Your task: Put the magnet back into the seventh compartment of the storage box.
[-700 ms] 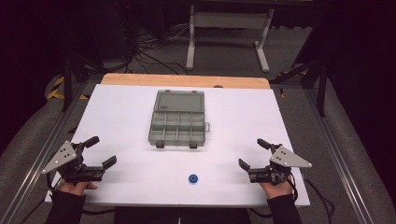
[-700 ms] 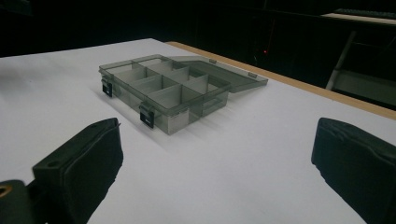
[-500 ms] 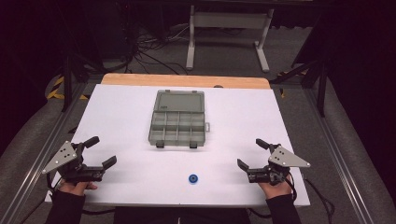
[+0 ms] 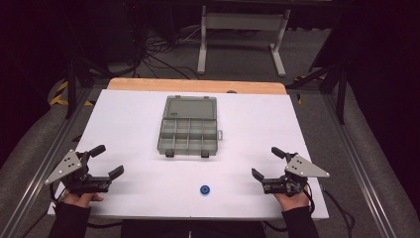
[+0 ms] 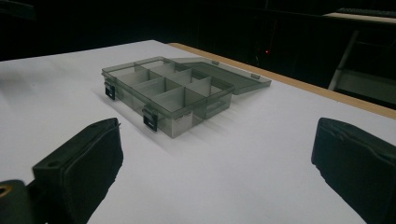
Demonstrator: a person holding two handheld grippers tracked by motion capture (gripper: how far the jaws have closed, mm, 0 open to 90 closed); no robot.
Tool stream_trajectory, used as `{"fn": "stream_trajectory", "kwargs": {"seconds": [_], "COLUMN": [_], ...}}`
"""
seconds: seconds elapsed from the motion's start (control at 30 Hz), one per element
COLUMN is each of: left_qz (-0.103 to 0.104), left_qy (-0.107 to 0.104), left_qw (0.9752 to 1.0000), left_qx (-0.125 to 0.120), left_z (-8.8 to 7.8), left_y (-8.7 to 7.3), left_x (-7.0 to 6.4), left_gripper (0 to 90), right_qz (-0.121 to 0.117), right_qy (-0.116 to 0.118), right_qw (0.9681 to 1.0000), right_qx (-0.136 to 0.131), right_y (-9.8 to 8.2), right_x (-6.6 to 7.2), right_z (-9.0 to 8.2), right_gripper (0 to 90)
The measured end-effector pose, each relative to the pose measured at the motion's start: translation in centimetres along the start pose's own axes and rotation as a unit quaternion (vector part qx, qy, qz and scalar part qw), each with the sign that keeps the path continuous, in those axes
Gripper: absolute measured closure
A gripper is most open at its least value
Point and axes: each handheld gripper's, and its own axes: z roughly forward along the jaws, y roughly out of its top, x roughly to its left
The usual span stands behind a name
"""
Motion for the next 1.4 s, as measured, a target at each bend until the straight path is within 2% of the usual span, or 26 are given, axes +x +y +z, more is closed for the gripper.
{"fn": "stream_trajectory", "kwargs": {"seconds": [0.1, 0.47, 0.9, 1.03, 1.13, 1.4], "left_qz": [-0.001, -0.003, -0.001, -0.002, -0.002, 0.0], "left_qy": [0.0, 0.003, 0.001, 0.003, 0.002, 0.0], "left_qw": [1.0, 1.0, 1.0, 1.0, 1.0, 1.0], "left_qx": [0.0, 0.0, 0.004, 0.002, 0.001, 0.004], "left_z": [0.0, 0.1, 0.1, 0.1, 0.1, 0.2], "left_y": [0.0, -0.1, -0.1, -0.1, -0.1, -0.1], "left_x": [0.0, 0.0, 0.0, 0.0, 0.0, 0.0], "left_gripper": [1.0, 1.0, 1.0, 1.0, 1.0, 1.0], "right_qz": [0.004, 0.0, -0.029, -0.022, -0.008, -0.012], "right_qy": [0.005, 0.062, 0.116, 0.131, 0.146, 0.162], "right_qw": [1.0, 0.998, 0.9928, 0.9911, 0.9892, 0.9867], "right_qx": [0.001, -0.001, 0.009, 0.013, 0.013, 0.008], "right_y": [0.2, 2.2, 4.0, 4.2, 4.3, 4.6], "right_x": [0.1, 2.2, 4.4, 4.8, 5.0, 5.7], "right_z": [0.2, 2.6, 5.6, 6.4, 6.9, 7.8], "right_gripper": [2.7, 2.7, 3.1, 2.6, 2.0, 0.9]}}
